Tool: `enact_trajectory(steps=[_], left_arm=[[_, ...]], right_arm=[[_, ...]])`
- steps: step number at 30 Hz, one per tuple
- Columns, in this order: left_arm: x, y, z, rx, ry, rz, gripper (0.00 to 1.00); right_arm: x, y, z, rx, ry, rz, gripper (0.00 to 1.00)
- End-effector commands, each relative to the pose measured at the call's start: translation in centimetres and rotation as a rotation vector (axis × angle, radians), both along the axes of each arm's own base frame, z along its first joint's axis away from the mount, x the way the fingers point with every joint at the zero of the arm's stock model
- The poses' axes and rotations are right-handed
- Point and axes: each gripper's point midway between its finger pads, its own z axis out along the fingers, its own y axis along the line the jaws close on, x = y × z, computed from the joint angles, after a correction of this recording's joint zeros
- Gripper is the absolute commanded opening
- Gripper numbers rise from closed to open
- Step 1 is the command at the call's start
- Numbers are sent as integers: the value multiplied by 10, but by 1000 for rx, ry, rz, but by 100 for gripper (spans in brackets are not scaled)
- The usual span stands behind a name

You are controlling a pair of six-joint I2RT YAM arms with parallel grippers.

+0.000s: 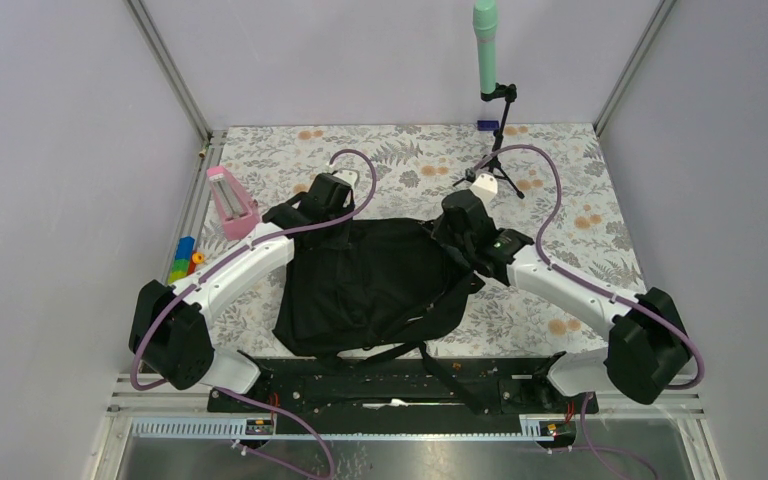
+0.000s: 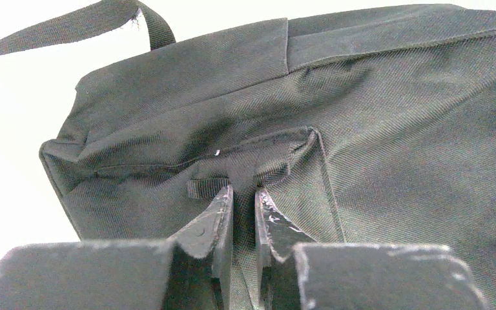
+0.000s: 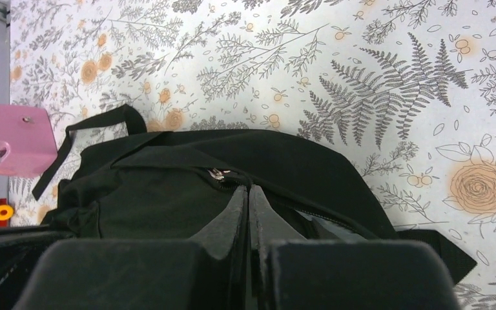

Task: Pack the student bag
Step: Zip the student bag at the center of the board.

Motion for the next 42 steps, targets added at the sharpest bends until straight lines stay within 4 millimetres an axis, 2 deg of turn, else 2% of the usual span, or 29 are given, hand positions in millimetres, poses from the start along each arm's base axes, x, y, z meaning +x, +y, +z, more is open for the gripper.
enact_trajectory(steps=[1, 10, 13, 15, 17, 19, 21, 23, 24, 26, 31, 33, 35, 39, 42], left_arm=[[9, 22, 15, 50, -51, 69, 0], [16, 23, 38, 24, -130, 73, 0], [17, 22, 39, 24, -124, 61, 1], [14, 16, 41, 13, -111, 19, 10], [13, 9, 48, -19, -131, -23, 24], [14, -2, 65, -70, -185, -89, 45], [14, -14, 90, -129, -262, -165, 71], [11, -31, 111, -201, -331, -267, 89], [11, -38, 120, -227, -366, -308, 95], [15, -53, 125, -251, -399, -399, 99], [20, -100, 98, -315, -294, -645, 98], [18, -118, 83, -360, -239, -741, 97], [13, -132, 76, -425, -202, -816, 96], [12, -147, 64, -498, -156, -866, 95], [16, -152, 53, -507, -138, -864, 95]], right_arm=[[-3, -27, 22, -52, -54, -28, 0], [-26, -49, 26, -81, -78, -6, 0], [-32, -57, 25, -100, -77, -5, 0], [-35, -55, 28, -96, -86, 27, 0], [-39, -48, 37, -80, -110, 87, 0], [-42, -40, 45, -68, -125, 147, 0], [-46, -35, 51, -49, -129, 186, 0], [-49, -32, 55, -35, -137, 204, 0], [-50, -32, 57, -31, -141, 209, 0], [-53, -31, 56, -26, -138, 219, 0], [-54, -28, 52, -5, -130, 227, 0], [-55, -27, 51, 7, -129, 228, 0], [-56, -27, 49, 14, -127, 226, 0], [-57, -27, 47, 18, -121, 224, 0], [-59, -28, 46, 24, -120, 224, 0]])
